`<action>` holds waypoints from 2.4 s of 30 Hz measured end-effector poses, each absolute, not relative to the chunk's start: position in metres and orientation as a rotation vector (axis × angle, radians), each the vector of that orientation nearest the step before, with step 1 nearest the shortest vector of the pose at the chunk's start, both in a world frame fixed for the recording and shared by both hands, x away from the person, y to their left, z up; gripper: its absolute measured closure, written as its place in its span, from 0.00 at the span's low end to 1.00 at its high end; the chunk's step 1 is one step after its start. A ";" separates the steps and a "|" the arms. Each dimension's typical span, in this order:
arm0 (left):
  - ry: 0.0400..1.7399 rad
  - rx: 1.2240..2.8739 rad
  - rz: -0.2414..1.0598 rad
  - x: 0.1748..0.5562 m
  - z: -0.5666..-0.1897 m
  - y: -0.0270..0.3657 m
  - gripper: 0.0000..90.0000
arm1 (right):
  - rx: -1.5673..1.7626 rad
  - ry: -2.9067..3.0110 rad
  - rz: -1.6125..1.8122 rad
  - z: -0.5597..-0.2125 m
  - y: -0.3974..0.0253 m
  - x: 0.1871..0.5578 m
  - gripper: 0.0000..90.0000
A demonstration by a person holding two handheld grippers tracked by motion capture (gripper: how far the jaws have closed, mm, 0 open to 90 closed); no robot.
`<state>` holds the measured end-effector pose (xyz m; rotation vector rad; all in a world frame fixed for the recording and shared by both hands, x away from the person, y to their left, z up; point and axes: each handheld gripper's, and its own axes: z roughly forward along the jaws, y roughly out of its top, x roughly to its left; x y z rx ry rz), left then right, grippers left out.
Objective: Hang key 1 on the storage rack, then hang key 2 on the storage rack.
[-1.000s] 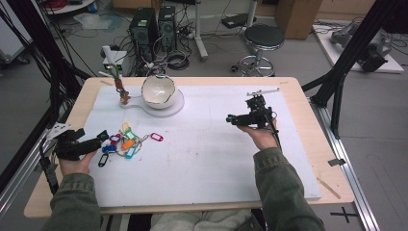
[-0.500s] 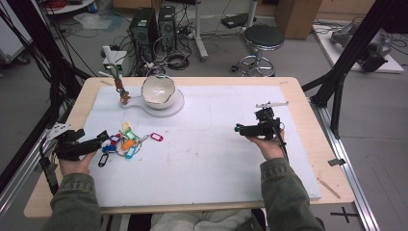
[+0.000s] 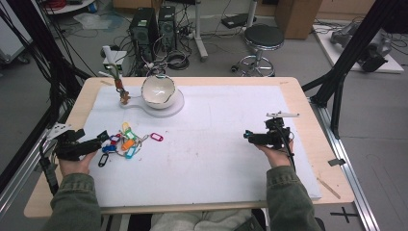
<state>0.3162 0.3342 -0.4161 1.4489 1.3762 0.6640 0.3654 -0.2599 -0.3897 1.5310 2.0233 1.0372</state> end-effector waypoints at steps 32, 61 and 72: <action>1.348 1.528 0.693 0.323 -0.412 0.325 0.02 | 1.412 1.758 1.141 -0.399 -0.282 0.322 0.01; 1.282 1.828 0.530 0.359 -0.419 0.286 0.02 | 1.376 1.764 1.162 -0.397 -0.284 0.316 0.01; 1.307 1.953 0.469 0.368 -0.428 0.278 0.02 | 1.378 1.758 1.160 -0.396 -0.286 0.315 0.01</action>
